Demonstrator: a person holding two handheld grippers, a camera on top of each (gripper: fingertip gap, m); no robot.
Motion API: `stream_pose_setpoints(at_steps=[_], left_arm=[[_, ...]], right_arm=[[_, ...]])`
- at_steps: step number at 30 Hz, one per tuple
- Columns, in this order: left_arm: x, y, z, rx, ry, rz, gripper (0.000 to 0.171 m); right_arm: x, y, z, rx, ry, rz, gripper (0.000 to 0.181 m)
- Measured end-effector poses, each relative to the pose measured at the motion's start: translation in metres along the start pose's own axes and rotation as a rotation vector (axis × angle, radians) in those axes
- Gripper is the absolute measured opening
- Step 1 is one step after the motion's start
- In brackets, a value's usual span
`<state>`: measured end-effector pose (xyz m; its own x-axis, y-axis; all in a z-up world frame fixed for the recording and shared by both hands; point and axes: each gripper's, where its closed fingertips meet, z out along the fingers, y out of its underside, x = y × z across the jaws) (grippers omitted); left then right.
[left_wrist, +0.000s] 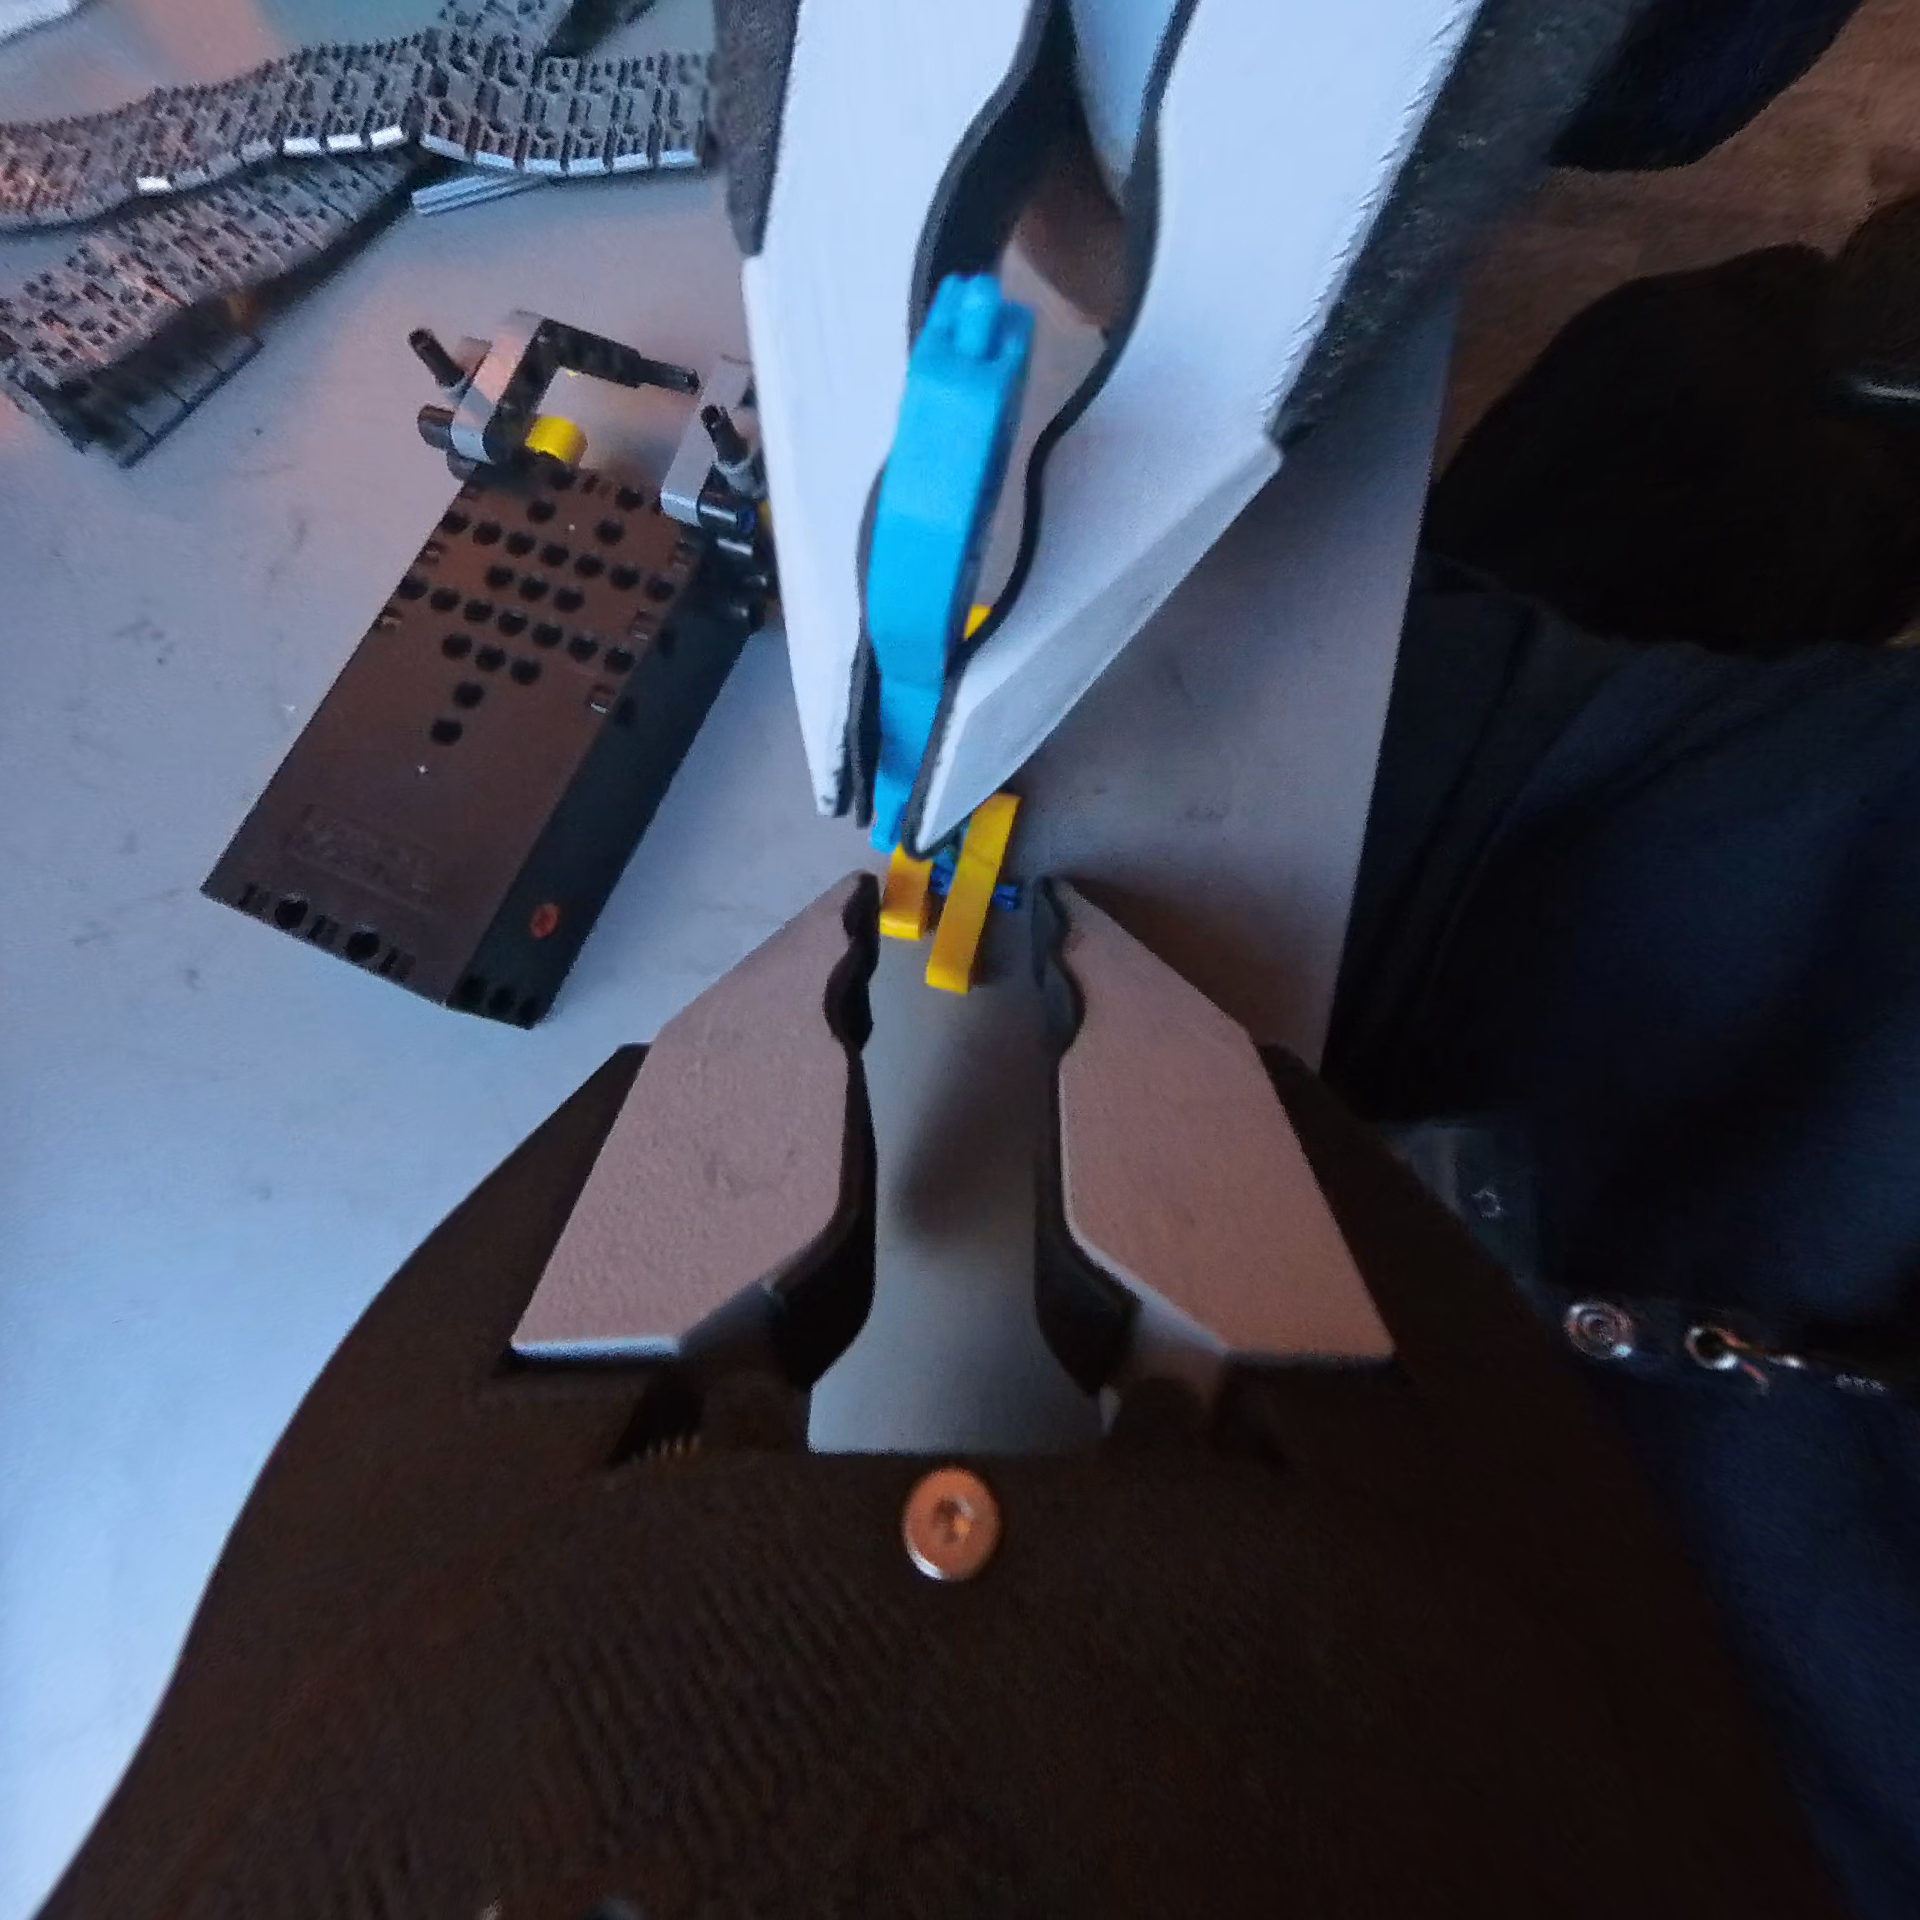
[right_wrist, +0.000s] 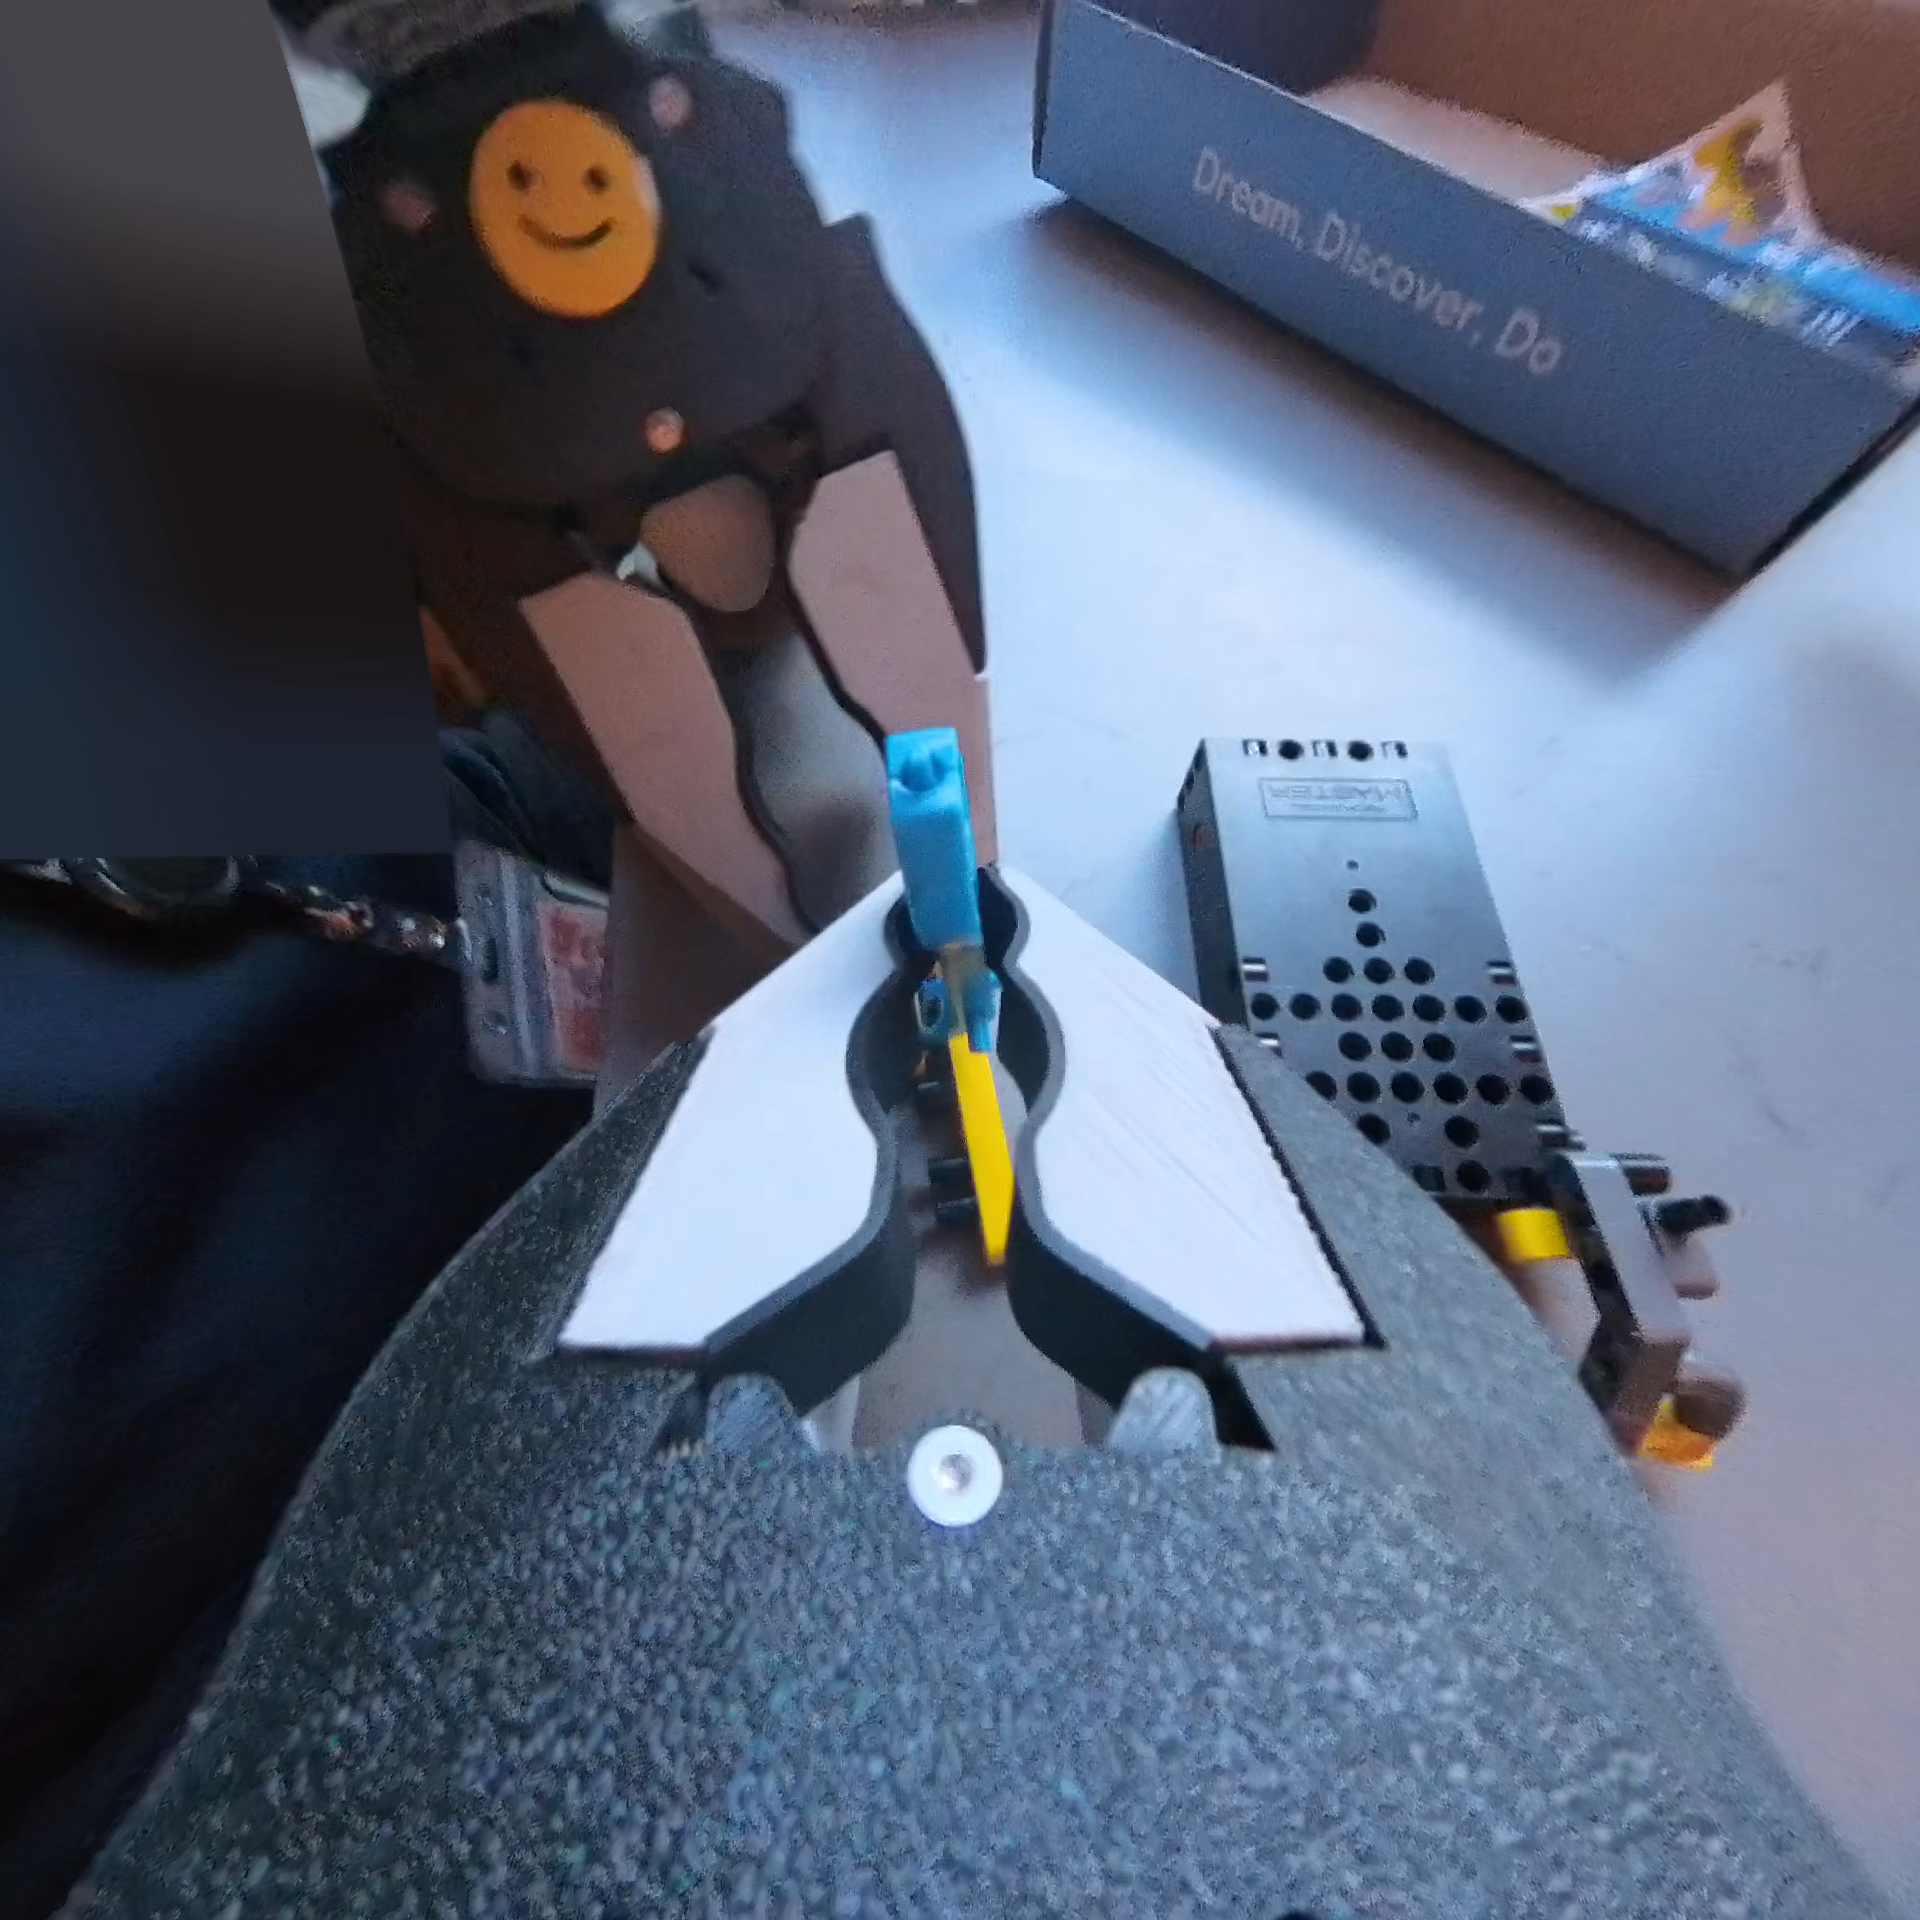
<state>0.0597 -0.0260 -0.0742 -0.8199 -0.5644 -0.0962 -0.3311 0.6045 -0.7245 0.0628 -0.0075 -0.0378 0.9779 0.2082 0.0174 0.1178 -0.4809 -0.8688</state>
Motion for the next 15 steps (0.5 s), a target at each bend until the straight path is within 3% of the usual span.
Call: stream_pose_setpoints(at_steps=[7,10,15], left_arm=[[-0.003,-0.003,0.003,0.004,-0.043,0.045,0.023],[-0.003,-0.003,0.003,0.005,-0.081,0.078,0.022],[-0.002,-0.005,0.002,0.002,-0.217,0.204,0.019]], right_arm=[[0.005,-0.001,0.001,0.014,-0.053,0.15,0.006],[0.011,0.0,0.002,0.021,-0.101,0.31,0.006],[0.013,0.0,0.002,0.021,-0.106,0.327,0.006]])
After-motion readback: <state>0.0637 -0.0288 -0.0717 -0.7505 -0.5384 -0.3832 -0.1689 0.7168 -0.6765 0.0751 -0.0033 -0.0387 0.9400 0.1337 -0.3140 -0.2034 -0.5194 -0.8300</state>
